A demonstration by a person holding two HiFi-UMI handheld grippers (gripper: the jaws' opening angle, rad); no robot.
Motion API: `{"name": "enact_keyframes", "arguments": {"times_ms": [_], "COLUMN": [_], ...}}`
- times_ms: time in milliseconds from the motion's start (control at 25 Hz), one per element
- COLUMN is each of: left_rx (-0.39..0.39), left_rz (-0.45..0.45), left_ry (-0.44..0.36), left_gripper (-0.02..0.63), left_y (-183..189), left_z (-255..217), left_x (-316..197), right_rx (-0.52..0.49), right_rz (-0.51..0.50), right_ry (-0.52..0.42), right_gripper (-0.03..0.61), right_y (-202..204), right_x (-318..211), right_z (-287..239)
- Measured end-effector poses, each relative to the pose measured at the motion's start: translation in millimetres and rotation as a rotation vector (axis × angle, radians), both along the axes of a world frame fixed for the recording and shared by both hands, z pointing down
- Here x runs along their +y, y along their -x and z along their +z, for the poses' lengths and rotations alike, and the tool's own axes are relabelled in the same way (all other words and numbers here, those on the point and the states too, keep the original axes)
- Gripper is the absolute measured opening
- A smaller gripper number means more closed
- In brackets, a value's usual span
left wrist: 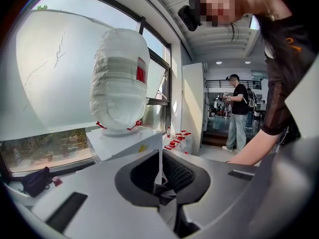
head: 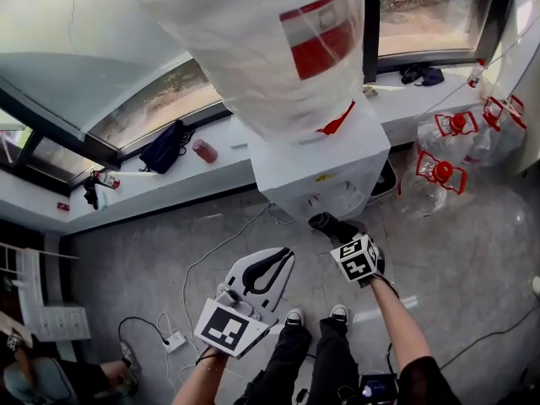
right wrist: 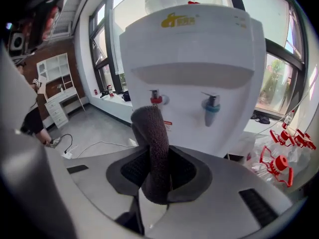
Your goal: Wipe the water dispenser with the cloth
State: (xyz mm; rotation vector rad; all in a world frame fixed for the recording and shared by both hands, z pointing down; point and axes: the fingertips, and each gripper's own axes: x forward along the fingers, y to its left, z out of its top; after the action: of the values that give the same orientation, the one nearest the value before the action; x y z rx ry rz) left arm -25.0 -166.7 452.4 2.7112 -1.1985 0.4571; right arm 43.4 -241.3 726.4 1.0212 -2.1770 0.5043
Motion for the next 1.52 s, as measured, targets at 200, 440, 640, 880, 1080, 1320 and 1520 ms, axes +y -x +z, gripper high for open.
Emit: {"name": "enact_keyframes", "arguments": {"times_ms": [200,440,640,880,1080,1320,1520], "left_rx": [0.014,-0.008,-0.006,-0.011,-0.015,0.004,0.006], "left_rz": [-0.024,-0.032,-0.025,-0.003,0.016,0.041,0.062], "left_ry": [0.041,0.047,0.046,0.061,0.068,0.066,0.073], "left_gripper": [0.021,0.021,0.021,0.021,0.021,0.021,0.021], "left_y": [8.4,13.1,6.7,-4.2,-16.1,-35.7,-46.8], "left_z": [14.6,23.5,27.9,36.5,40.9,40.3,45.3], "left_x": [-0.3,-9.6,-15.9,-16.7,-18.0,-20.7,-23.2], "right_rx": [-0.066,-0.099,-0.096,-0.146,-0.171,-0.142,-0.115], "right_rz": [0.019,0.067,0.117,0.339,0.507,0.588,0.623], "right_ry": [0.005,0.025,0.037,0.065,0.07,0.06,0.063], "right_gripper": [0.106,0.106,0.106,0.106,0.106,0.106,0.106], "right_y": [43.2,56.4,38.5,-28.0,-94.1,-157.9,-189.0], "right_x": [-19.0,-41.8,-58.7,-85.4,-95.9,-89.5,-76.7], "right_z": [18.9,38.6,50.3,61.5,65.4,67.0,73.6]}}
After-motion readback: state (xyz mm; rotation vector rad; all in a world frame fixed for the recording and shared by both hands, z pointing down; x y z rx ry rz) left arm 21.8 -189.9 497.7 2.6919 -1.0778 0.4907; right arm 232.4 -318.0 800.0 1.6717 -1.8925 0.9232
